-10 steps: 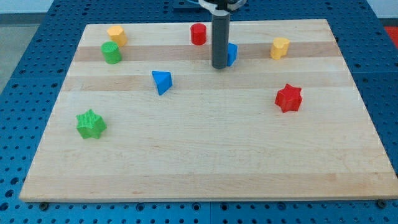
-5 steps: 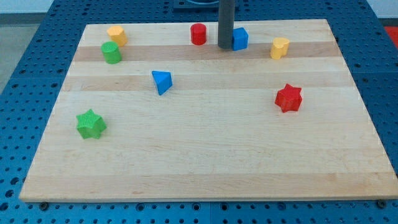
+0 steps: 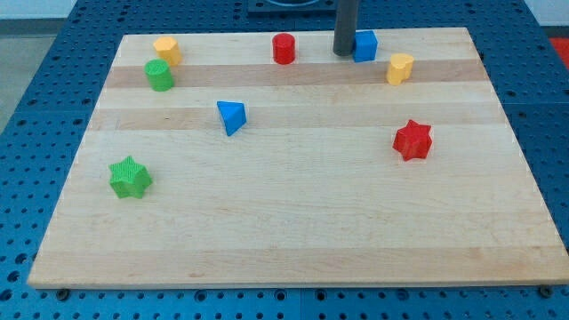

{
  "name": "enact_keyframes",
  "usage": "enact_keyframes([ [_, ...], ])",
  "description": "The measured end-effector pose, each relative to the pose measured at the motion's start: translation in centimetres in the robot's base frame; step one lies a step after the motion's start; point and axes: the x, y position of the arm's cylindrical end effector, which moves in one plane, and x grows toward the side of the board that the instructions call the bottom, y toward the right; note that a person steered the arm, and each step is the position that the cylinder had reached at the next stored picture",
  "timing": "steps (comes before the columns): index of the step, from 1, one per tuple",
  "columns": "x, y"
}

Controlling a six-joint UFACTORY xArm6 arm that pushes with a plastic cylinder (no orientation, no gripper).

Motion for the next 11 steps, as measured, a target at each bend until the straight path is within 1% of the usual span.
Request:
enact_keyframes([
  [1, -0.7, 0.0],
  [3, -0.3, 0.6],
  [6, -0.3, 4.4],
  [8, -0.2, 5.0],
  [9, 1.1, 5.0],
  [11, 1.9, 4.8],
])
